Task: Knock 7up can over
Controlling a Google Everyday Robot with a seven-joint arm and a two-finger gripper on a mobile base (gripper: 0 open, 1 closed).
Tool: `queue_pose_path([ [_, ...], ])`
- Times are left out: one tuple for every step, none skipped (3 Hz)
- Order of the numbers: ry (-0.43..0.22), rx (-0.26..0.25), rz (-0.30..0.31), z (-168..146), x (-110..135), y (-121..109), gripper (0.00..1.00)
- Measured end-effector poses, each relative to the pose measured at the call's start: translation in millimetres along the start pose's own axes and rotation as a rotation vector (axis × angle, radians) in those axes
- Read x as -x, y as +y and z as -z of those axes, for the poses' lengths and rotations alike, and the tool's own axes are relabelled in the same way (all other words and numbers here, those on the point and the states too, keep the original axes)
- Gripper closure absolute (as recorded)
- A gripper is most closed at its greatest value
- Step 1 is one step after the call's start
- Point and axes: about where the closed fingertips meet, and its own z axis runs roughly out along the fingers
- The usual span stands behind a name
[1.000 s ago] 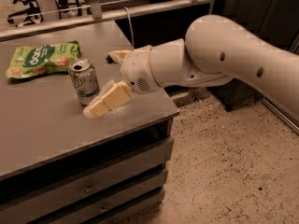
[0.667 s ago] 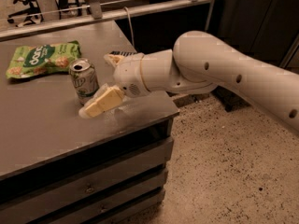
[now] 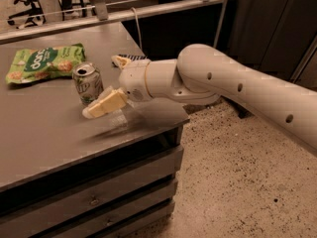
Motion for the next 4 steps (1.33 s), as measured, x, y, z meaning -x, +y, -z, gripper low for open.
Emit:
queue_pose_path([
  [-0.023, -0.039, 0.000, -12, -2, -21, 0.00],
  [-0.043, -0.076, -0.004, -19, -1, -47, 0.00],
  [-0.067, -0.110, -0.009, -25, 13, -73, 0.00],
  [-0.094, -0.149, -0.006, -28, 37, -100, 0.00],
])
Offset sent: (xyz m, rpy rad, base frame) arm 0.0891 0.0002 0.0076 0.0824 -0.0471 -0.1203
